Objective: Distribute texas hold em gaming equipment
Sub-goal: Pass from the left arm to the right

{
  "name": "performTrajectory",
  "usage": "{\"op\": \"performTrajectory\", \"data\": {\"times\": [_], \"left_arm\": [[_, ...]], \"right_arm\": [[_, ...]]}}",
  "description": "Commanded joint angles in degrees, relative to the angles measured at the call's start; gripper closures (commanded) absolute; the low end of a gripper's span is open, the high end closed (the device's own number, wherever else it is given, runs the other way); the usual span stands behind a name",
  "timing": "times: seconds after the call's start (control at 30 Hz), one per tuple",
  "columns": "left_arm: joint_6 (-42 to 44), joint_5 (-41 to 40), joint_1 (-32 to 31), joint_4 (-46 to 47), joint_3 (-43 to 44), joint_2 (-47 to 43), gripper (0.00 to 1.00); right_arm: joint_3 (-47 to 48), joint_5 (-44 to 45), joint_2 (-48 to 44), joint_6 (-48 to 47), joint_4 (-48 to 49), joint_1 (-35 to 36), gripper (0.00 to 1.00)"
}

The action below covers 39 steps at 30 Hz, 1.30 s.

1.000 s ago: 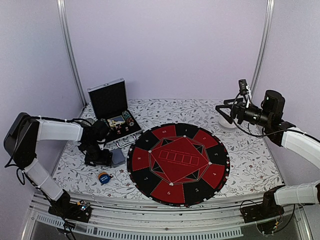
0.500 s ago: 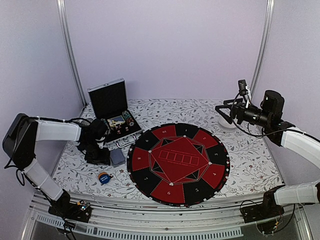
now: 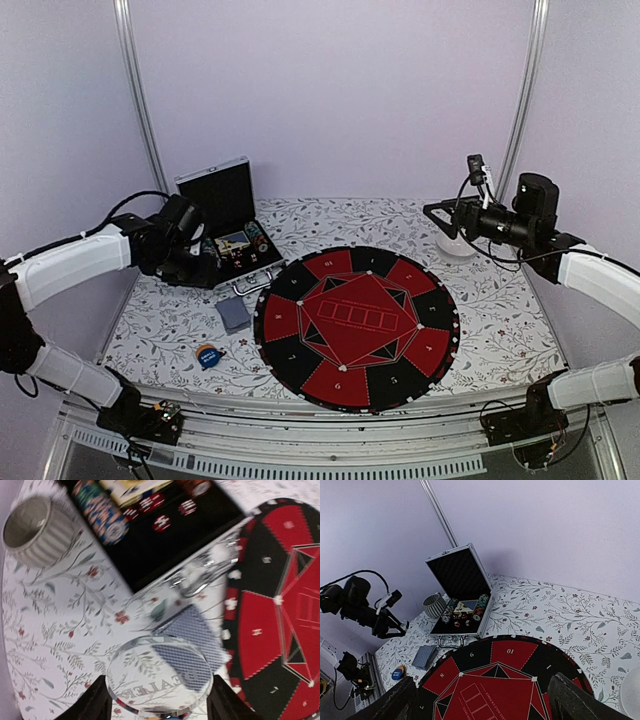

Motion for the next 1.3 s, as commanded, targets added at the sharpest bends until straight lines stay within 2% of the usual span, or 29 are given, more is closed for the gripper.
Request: {"op": "performTrajectory", "data": {"times": [0.0,0.07,0.17,0.27,0.37,0.57,0.73,0.87,0.97,1.1,1.27], "left_arm": [[7.8,0.5,-10.1,5.4,5.3,-2.8,0.68],[11.3,0.8,-15.0,9.1,6.3,-2.6,0.70],[17.2,-3.1,-23.1,13.5,7.4,-1.7,0.69],[21.7,-8.0,-29.3,17.0,7.8,-1.0,0.68],[24.7,-11.9,-32.2,18.7,7.9,0.1,0.67],[27.3,-13.3,-34.2,19.9,7.9,2.5,0.66],[28.0,-14.2,-34.6,20.3,8.0,3.7,0.66],[28.2,-14.0,-34.8,21.0,7.6,3.6,0.66],[28.4,-14.2,-35.0,21.0,7.1,3.3,0.66],[28.6,-15.1,-35.0,21.0,6.3,2.6,0.66],[28.9,-15.4,-35.0,21.0,5.6,2.3,0.66]], "right_arm": [[7.9,10.5,6.6,0.5,-9.5,8.5,0.10],[12.4,9.0,11.7,1.3,-12.4,12.4,0.13],[17.9,2.5,20.2,5.3,-12.9,16.6,0.20],[21.9,-8.5,26.8,11.9,-9.7,20.2,0.33],[25.0,-14.7,31.6,17.0,-4.7,23.8,0.44],[29.9,-17.0,38.2,19.7,-2.2,28.6,0.49],[31.9,-14.7,41.3,20.2,-2.2,30.8,0.55],[32.9,-12.3,43.0,20.6,-3.3,30.8,0.63],[33.9,-8.7,42.7,18.9,-5.5,30.8,0.63],[36.5,-2.0,42.6,13.2,-13.0,30.8,0.62],[37.2,1.6,41.6,10.4,-16.0,30.5,0.57]]}}
